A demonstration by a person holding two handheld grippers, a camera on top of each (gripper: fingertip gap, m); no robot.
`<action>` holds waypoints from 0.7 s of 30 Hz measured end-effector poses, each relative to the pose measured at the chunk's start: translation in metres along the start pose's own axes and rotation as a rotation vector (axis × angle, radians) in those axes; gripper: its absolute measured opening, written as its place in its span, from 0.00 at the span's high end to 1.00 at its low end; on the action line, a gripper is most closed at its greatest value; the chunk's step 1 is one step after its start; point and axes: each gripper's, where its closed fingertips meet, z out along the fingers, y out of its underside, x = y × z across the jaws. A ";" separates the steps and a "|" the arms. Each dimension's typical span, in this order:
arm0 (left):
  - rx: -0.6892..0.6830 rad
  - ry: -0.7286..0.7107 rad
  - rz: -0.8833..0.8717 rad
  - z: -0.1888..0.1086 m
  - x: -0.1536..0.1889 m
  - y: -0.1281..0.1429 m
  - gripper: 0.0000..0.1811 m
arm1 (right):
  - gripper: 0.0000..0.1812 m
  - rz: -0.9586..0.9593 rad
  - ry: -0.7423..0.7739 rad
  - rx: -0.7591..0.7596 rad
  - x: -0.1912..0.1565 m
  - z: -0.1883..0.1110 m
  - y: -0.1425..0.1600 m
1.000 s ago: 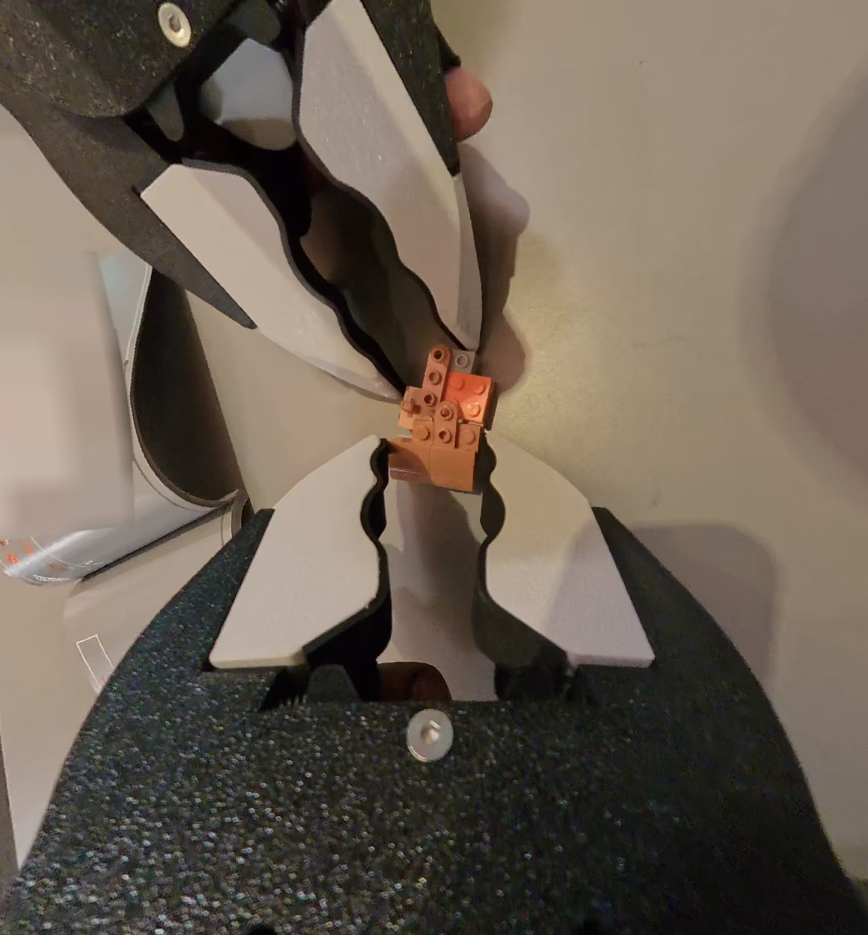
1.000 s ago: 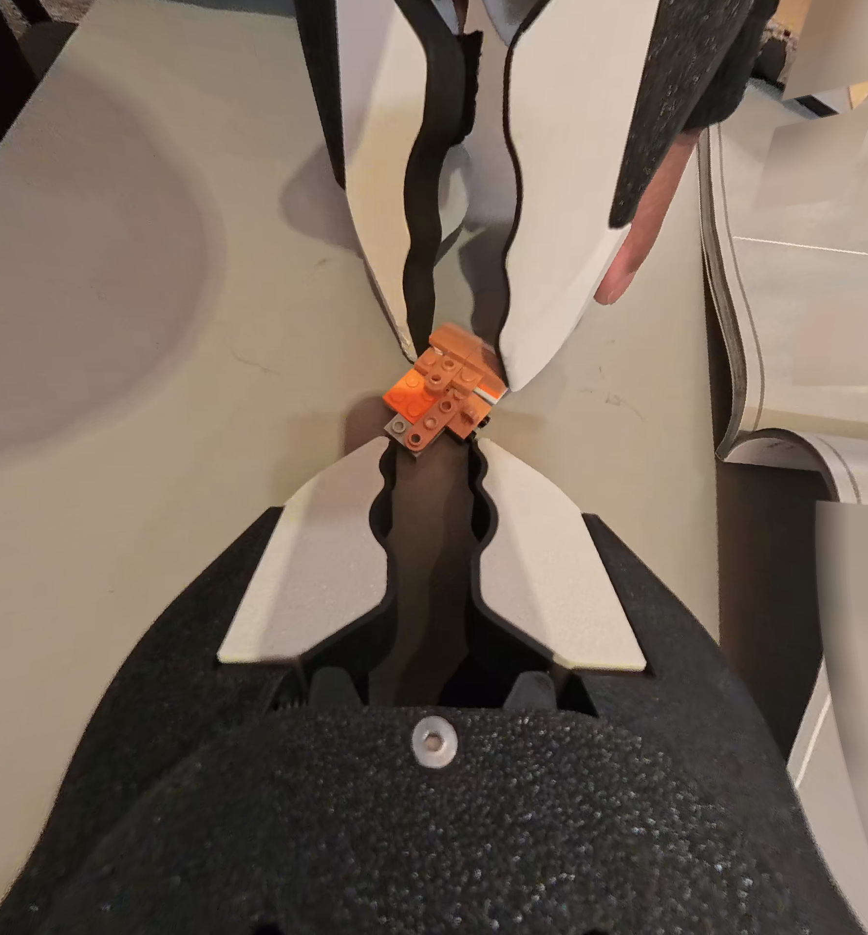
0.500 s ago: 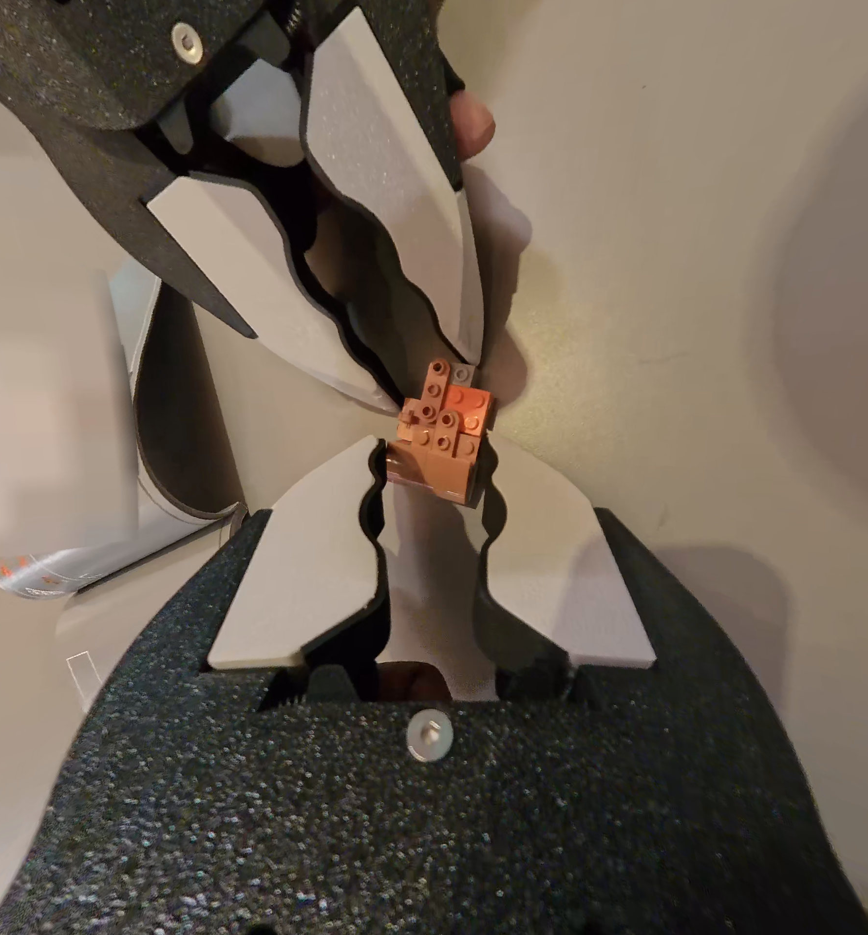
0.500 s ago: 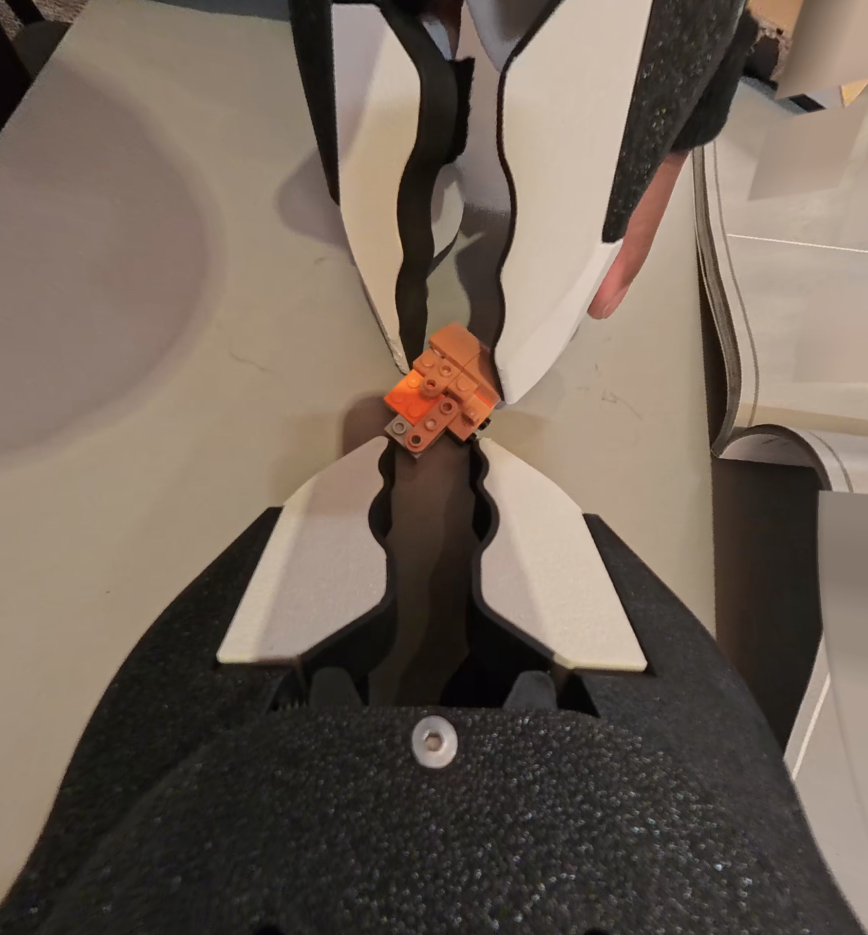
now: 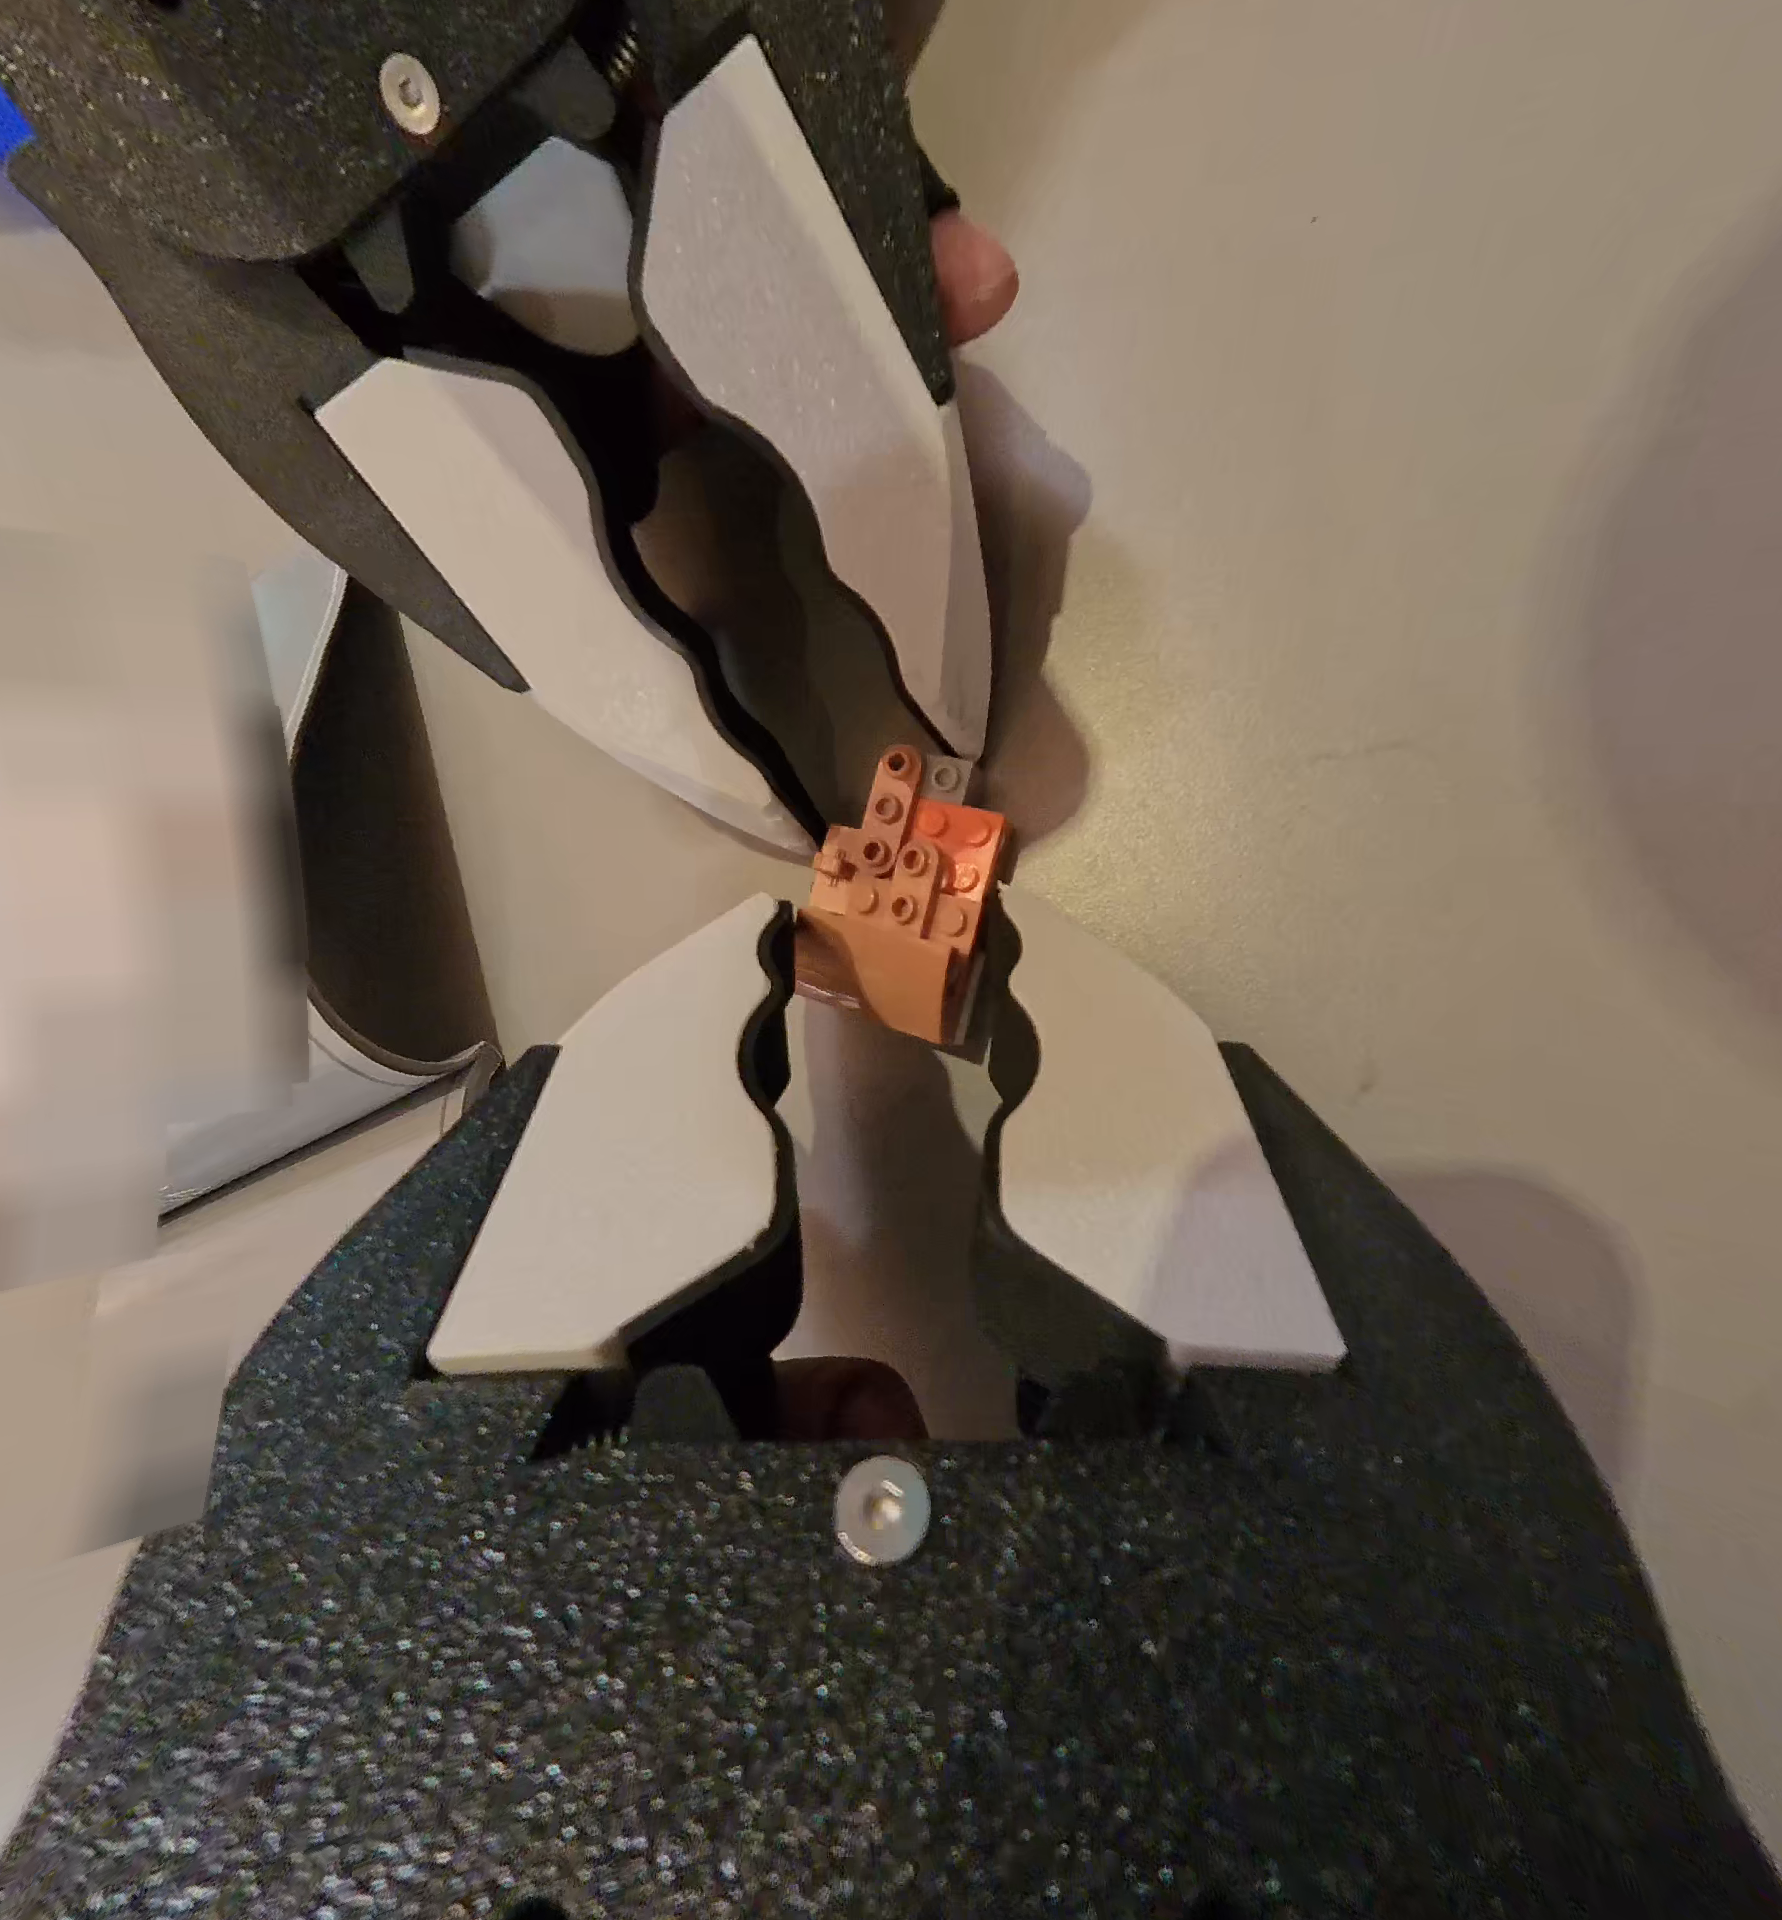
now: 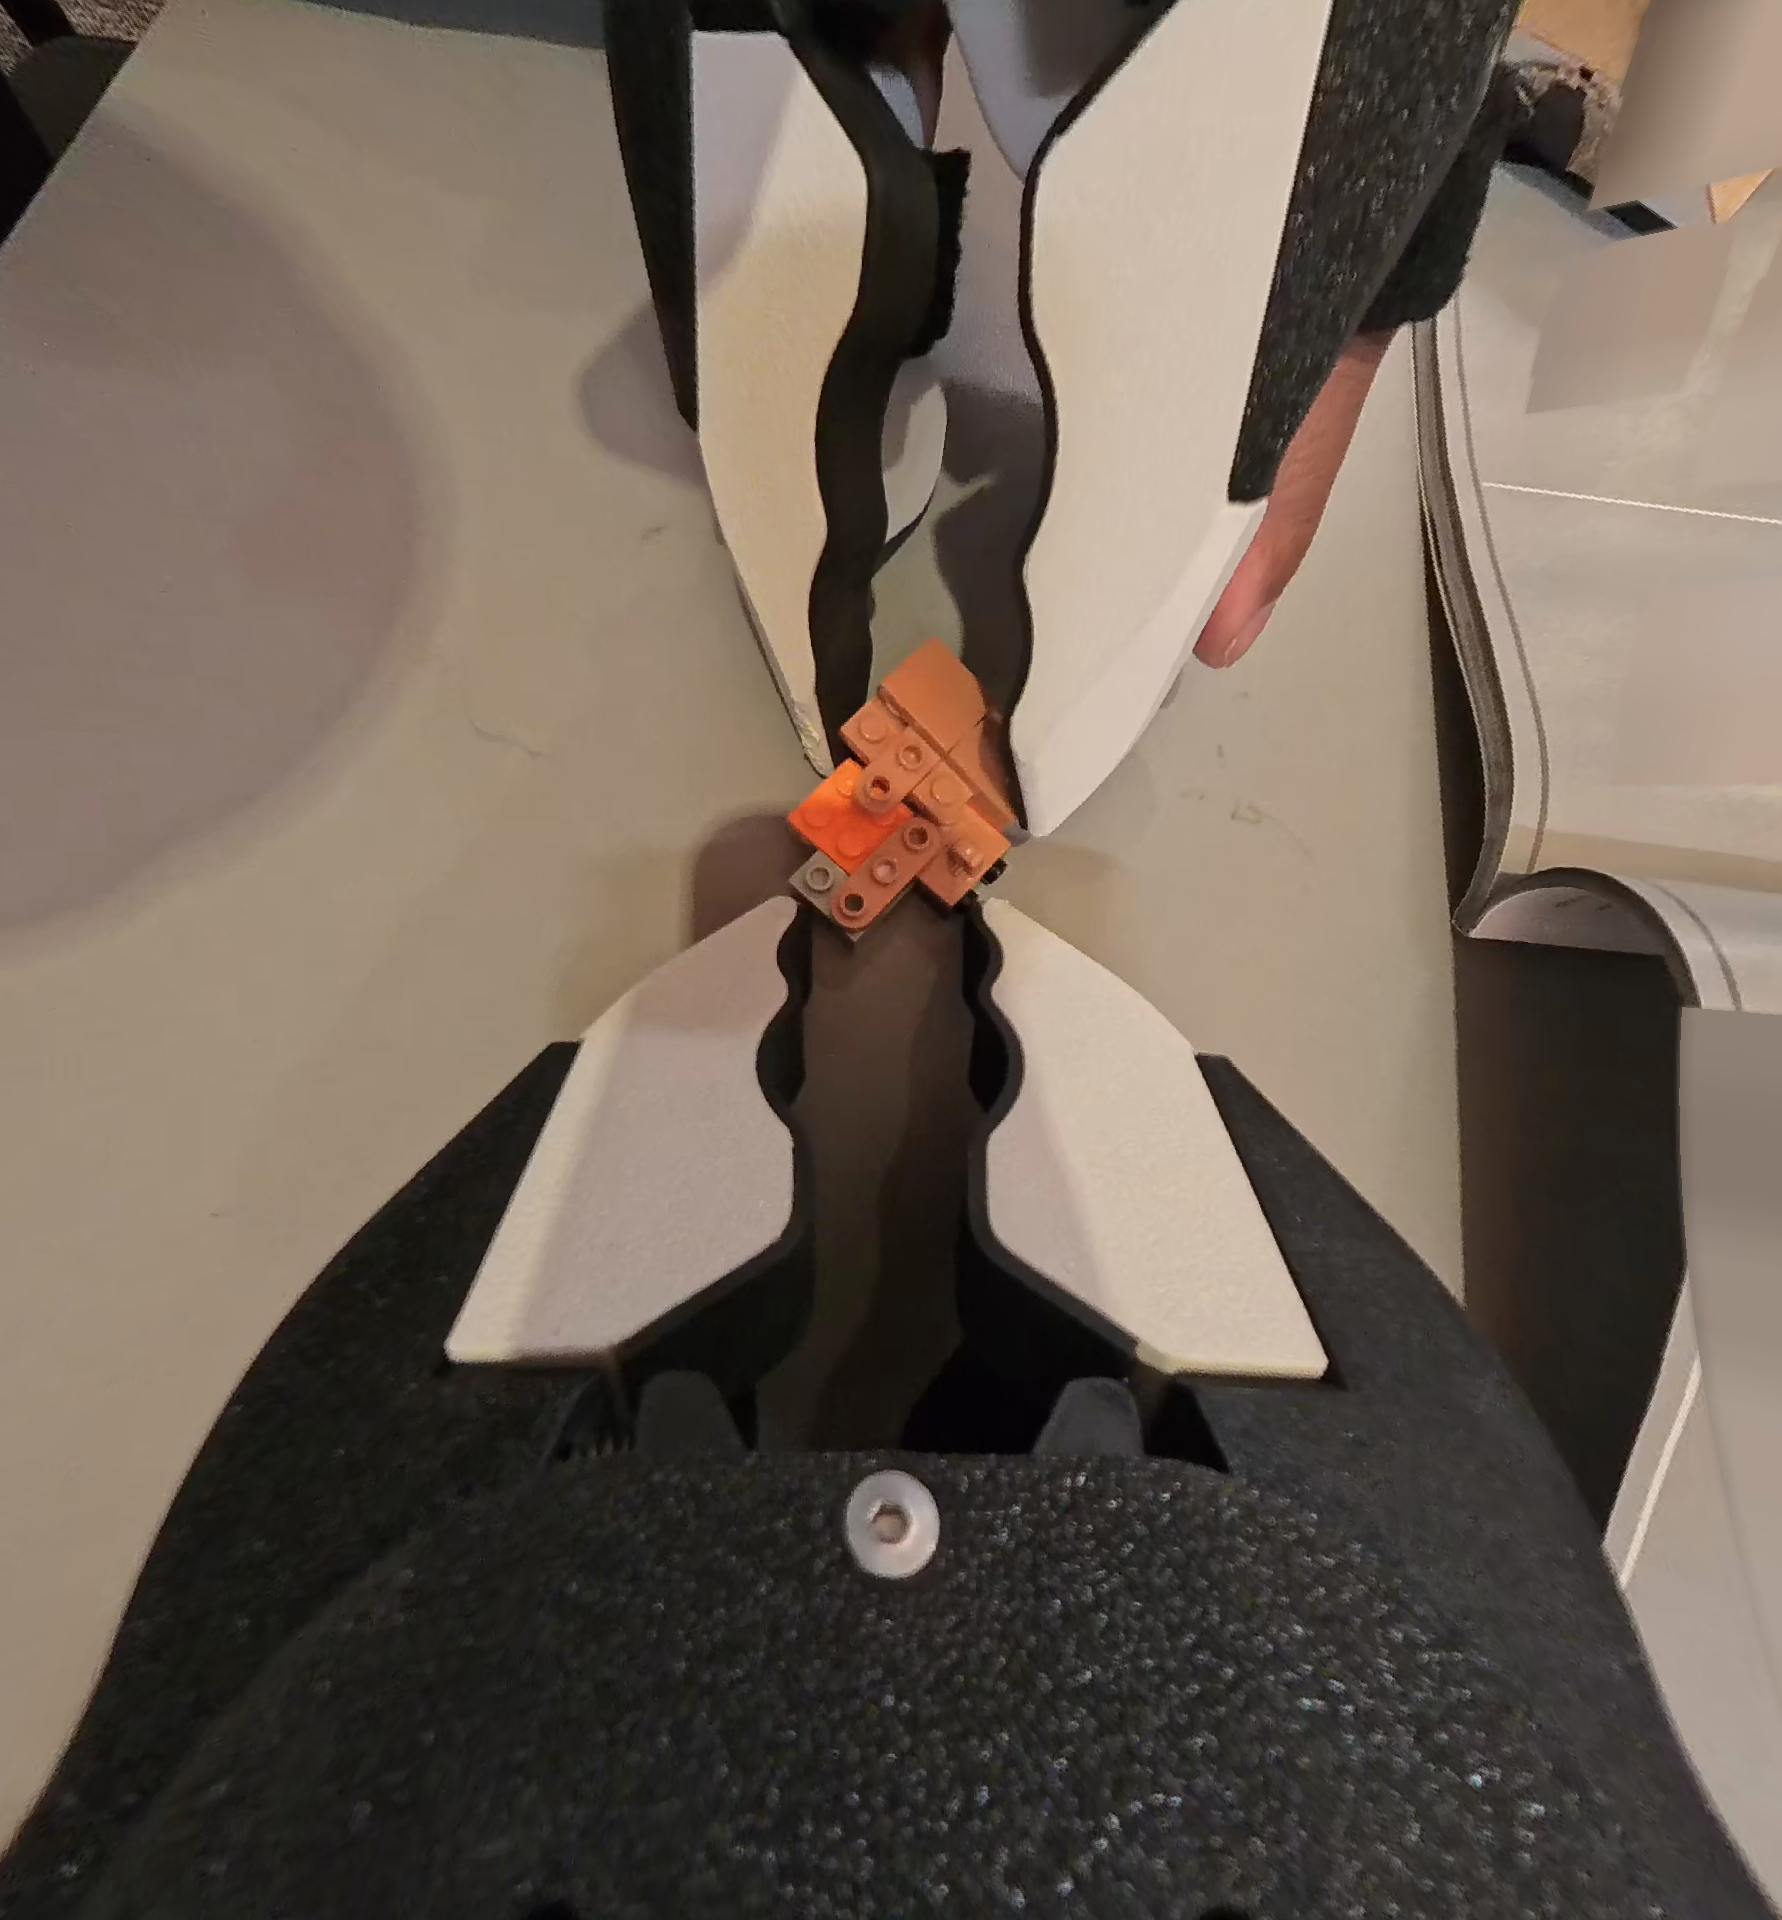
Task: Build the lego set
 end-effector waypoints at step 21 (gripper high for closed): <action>0.019 -0.004 -0.194 -0.019 0.002 0.013 0.78 | 0.81 0.002 0.014 -0.001 -0.004 -0.001 0.001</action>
